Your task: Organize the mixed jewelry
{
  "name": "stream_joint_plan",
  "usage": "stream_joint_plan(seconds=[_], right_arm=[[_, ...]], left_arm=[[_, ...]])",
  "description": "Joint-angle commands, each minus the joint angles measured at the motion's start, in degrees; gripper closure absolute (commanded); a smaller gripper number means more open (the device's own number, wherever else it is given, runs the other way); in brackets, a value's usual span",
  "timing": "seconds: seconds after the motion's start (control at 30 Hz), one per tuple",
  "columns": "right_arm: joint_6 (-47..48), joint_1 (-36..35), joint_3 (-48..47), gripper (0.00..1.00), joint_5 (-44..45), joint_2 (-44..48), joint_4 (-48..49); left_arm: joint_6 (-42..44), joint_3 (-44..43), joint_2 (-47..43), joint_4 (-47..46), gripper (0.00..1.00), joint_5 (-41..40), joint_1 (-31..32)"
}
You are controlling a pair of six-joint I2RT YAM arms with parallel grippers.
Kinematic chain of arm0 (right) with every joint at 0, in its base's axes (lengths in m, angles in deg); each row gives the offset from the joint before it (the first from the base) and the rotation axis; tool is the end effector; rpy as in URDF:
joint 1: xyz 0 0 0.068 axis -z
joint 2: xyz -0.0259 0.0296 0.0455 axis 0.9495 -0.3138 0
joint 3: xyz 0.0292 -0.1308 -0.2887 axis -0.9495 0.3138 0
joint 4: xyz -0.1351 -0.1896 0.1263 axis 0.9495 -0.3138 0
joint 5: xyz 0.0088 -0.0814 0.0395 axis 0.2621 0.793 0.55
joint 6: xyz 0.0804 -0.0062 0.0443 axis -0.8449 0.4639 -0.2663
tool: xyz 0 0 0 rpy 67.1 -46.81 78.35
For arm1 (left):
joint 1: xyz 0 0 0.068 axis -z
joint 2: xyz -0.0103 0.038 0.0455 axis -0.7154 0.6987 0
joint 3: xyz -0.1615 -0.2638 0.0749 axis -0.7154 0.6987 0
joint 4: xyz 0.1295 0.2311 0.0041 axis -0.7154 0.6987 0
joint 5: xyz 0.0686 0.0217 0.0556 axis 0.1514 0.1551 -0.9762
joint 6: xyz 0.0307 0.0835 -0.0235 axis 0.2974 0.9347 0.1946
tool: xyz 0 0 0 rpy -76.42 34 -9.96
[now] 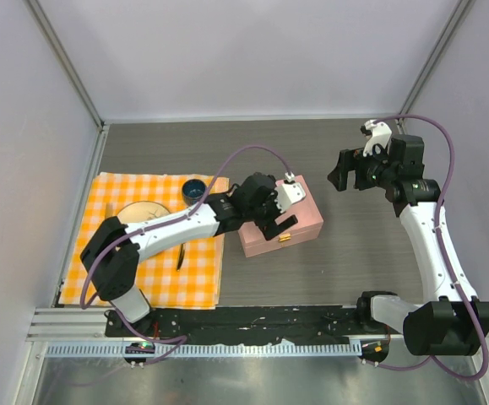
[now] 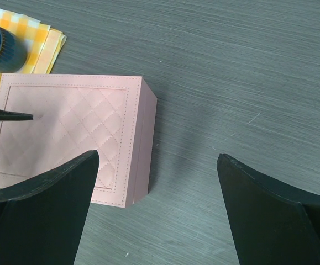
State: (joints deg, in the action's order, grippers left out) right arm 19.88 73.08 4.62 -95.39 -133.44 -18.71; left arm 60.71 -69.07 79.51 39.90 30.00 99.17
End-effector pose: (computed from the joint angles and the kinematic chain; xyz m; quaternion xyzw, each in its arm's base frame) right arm 0.2648 0.0273 0.3680 -0.1297 0.8572 0.1547 0.4738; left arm 0.2422 -0.3365 0.2854 0.4919 0.7510 -0.1874 0.3987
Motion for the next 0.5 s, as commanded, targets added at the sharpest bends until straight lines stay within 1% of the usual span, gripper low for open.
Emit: stream_joint_plan(seconds=[0.0,0.1,0.47], right_arm=[[1.2,0.3,0.1,0.06,0.8,1.3,1.3],[1.2,0.3,0.6,0.06,0.5,1.3,1.5],[2.0,0.3,2.0,0.06,1.0,1.7,1.7]], left_arm=[[5.5,0.0,1.9,-2.6,0.00,-11.3,3.5],[6.4,0.4,3.7,-3.1,0.00,-12.9,4.4],[6.3,3.0,6.7,-2.8,0.00,-12.5,6.2]])
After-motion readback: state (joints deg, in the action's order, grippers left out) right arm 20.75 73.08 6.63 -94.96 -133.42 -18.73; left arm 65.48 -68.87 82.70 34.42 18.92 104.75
